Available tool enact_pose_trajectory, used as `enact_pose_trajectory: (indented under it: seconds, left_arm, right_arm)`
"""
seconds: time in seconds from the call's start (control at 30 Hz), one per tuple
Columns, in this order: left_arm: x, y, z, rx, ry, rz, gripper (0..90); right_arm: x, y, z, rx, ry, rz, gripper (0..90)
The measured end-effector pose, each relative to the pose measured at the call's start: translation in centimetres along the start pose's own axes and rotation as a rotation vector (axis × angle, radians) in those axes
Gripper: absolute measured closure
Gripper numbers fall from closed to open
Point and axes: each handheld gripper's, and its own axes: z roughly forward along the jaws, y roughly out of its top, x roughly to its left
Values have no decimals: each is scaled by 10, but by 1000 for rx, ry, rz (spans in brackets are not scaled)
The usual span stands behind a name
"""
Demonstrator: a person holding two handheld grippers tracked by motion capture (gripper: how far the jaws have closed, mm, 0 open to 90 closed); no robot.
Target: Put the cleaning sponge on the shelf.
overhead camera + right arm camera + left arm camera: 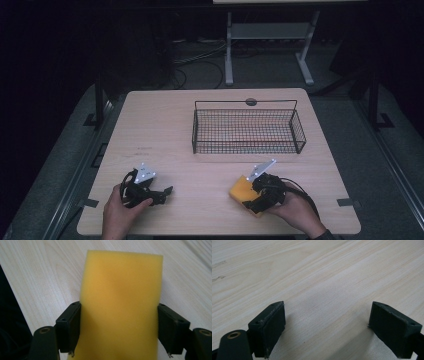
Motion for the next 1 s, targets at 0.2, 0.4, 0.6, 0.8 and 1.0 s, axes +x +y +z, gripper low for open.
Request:
enact_pose_trajectory:
  seconds: [0.2, 0.4, 0.6, 0.8, 1.0]
  left_arm:
    - [0, 0, 0, 0, 0, 0, 128]
    - [0, 0, 0, 0, 0, 0, 128]
    - [0, 0, 0, 1, 0, 0, 128]
    - [0, 0, 0, 1, 0, -1, 128]
    - [0, 0, 0, 1, 0, -1, 128]
  right_arm:
    - [-2, 1, -3, 3, 4, 3, 288]
    - [-6, 4, -9, -2, 3, 5, 291]
    - [-11, 5, -15, -3, 8, 12, 291]
    - [-15, 7, -22, -10, 4, 18, 292]
    - [-19, 11, -28, -17, -3, 21, 292]
